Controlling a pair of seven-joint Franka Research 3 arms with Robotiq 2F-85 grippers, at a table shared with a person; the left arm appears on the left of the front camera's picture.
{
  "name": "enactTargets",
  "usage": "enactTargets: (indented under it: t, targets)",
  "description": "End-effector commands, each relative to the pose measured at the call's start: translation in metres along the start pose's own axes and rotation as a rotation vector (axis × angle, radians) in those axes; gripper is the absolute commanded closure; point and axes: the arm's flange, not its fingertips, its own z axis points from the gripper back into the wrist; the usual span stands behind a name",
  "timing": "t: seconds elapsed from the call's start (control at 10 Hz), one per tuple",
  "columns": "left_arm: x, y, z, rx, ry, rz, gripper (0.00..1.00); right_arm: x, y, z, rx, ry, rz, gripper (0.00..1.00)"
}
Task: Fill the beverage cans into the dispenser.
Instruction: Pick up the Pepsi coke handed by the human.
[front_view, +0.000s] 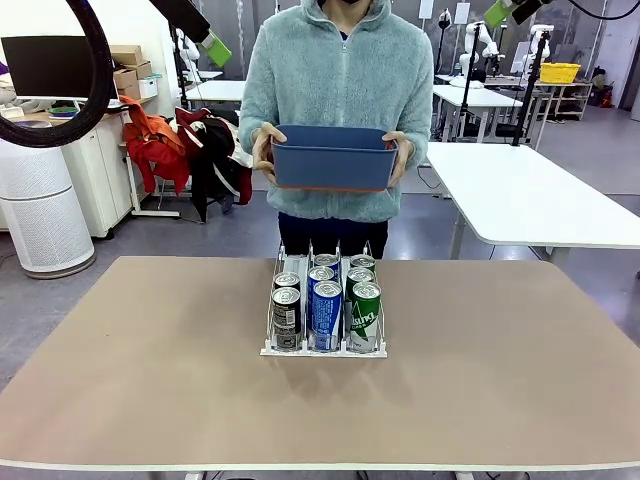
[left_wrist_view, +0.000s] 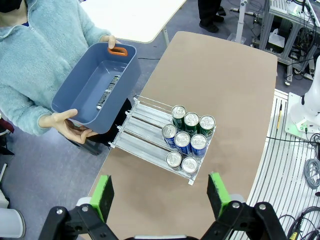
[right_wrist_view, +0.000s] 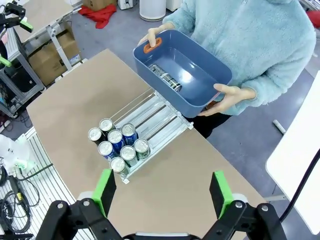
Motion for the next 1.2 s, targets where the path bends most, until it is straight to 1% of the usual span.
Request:
enactTargets:
  t: [0.0,0.1,0.3,0.6,0.8,0.9,1.1]
  targets:
    - [-0.002,0.001,-0.001,-0.011,-0.022,-0.003,0.0,-0.001,0.001,-0.002,0.064,-0.01,-0.003,0.0]
    - [-0.002,0.001,-0.001,-0.011,-0.022,-0.003,0.0,0.0,0.002,-0.002,0.084,-0.001,0.003,0.0]
    - [-0.002,0.001,-0.001,-0.011,-0.022,-0.003,0.0,-0.003,0.017,-0.004,0.087,-0.011,0.014,0.0]
    - [-0.002,0.001,-0.001,-0.011,-0.022,-0.003,0.0,-0.005,0.025,-0.005,0.088,-0.015,0.037,0.0]
    - [-0.002,0.001,-0.001,-0.011,-0.022,-0.003,0.0,-0.005,0.026,-0.007,0.085,0.003,0.036,0.0]
    - [-0.002,0.001,-0.001,-0.011,-0.022,-0.003,0.0,0.002,0.023,-0.002,0.065,0.004,0.018,0.0]
    - [-0.002,0.001,-0.001,-0.011,-0.022,-0.003,0.0,0.002,0.023,-0.002,0.065,0.004,0.018,0.0]
